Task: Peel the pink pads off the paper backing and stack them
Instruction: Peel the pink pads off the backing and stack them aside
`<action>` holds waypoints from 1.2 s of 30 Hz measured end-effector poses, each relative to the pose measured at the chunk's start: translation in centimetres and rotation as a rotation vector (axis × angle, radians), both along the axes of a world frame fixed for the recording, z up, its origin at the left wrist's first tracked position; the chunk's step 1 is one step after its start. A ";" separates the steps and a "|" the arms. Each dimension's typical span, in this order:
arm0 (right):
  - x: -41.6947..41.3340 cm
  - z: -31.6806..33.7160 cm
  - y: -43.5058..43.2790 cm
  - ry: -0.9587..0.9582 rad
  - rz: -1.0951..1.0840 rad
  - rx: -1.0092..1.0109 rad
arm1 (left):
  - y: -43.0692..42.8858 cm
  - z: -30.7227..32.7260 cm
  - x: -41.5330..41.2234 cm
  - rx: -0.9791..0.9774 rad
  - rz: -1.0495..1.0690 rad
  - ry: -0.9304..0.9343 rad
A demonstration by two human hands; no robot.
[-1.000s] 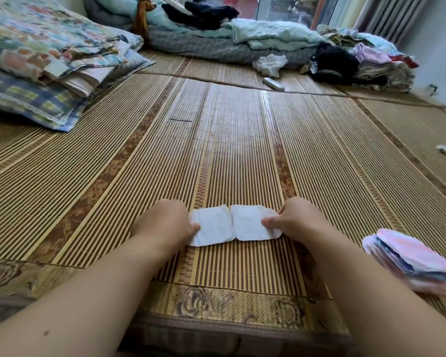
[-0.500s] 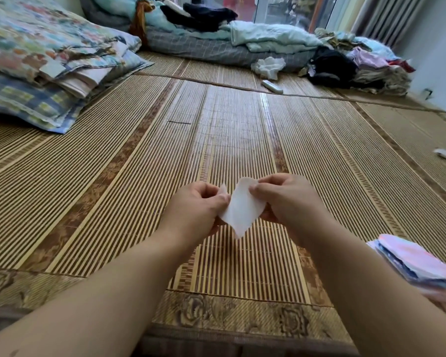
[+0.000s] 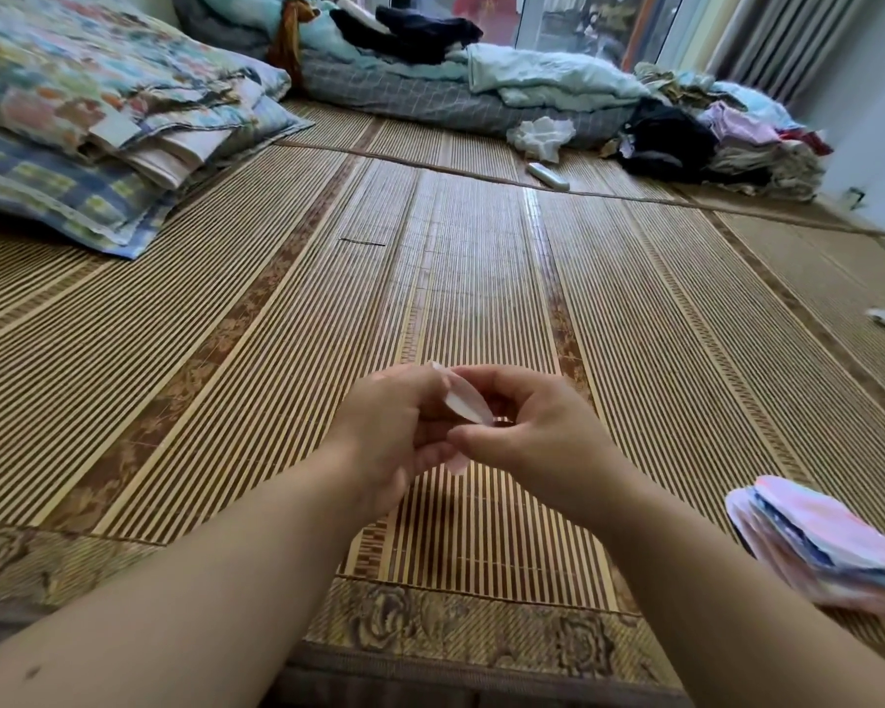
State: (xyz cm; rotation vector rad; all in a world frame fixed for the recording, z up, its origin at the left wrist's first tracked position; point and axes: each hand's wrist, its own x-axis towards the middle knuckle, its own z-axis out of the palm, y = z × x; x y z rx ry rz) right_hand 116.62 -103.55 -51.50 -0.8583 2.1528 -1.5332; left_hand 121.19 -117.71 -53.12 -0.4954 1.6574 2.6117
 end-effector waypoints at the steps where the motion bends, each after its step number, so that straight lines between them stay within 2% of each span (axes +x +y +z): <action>1: 0.0 -0.1 0.0 0.064 -0.008 0.041 | 0.0 0.0 0.0 0.044 -0.004 -0.001; 3: 0.1 -0.5 0.0 0.171 -0.070 0.092 | 0.2 0.2 0.0 0.051 -0.016 -0.008; 4: 0.1 -0.6 0.0 0.189 -0.106 0.087 | 0.3 0.3 0.1 -0.032 -0.013 -0.009; 7: -0.1 -0.8 0.3 0.125 -0.175 0.010 | 0.8 0.3 0.3 -0.536 0.002 0.036; 10: -0.6 -0.6 1.0 -0.002 -0.252 -0.076 | 1.4 0.4 0.2 -0.767 0.031 0.015; 13: -0.9 -0.1 2.0 -0.160 -0.317 -0.190 | 2.1 0.8 0.1 -0.797 -0.024 -0.015; 16: -1.0 0.4 3.4 -0.330 -0.398 -0.297 | 3.6 0.8 -0.1 -0.894 -0.032 0.030; 18: -0.9 0.3 4.6 -0.357 -0.439 -0.279 | 4.6 0.8 -0.1 -0.781 -0.056 0.076; 21: -0.6 0.4 7.0 -0.402 -0.382 -0.199 | 6.4 0.8 -0.3 -0.466 -0.082 0.102; 23: -0.5 0.9 9.0 -0.387 -0.386 -0.191 | 7.8 0.7 -0.3 -0.380 -0.099 0.130; 27: -2.2 2.6 15.4 -0.204 -0.602 -0.208 | 10.5 -0.3 -0.3 -0.646 -0.173 0.182; 29: -3.4 3.0 19.5 -0.124 -0.716 -0.135 | 11.5 -0.7 -0.2 -0.756 -0.224 0.196; 36: -5.1 0.2 26.1 -0.217 -0.789 0.239 | 14.1 -1.5 -0.4 -0.839 -0.343 0.199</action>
